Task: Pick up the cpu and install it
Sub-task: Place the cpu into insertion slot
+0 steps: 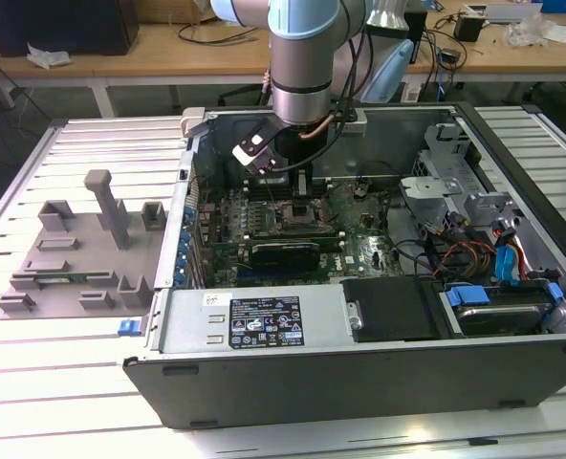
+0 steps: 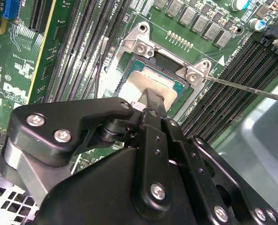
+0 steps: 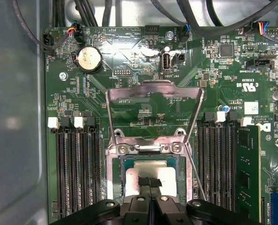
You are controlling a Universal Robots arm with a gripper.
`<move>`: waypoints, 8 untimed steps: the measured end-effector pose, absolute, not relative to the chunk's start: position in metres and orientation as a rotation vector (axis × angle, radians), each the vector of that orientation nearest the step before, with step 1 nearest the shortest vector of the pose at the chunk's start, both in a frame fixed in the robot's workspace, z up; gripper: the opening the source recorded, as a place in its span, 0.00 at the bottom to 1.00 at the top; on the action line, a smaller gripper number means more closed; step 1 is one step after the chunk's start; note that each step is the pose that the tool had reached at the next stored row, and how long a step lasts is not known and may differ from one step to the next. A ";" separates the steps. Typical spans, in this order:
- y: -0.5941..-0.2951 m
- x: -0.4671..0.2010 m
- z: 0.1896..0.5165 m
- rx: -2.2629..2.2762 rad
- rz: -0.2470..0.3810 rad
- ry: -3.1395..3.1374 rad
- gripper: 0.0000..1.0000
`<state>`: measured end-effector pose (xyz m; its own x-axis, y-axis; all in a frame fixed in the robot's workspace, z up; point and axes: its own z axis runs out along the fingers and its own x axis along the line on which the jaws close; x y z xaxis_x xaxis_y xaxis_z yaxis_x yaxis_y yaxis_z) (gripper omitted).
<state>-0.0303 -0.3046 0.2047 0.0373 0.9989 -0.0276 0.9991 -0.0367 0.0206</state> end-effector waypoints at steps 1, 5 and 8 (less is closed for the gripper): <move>-0.305 -0.030 0.209 2.237 -0.012 2.156 0.11; -0.305 -0.031 0.225 2.237 -0.012 2.156 0.11; -0.305 -0.031 0.242 2.237 -0.013 2.156 0.11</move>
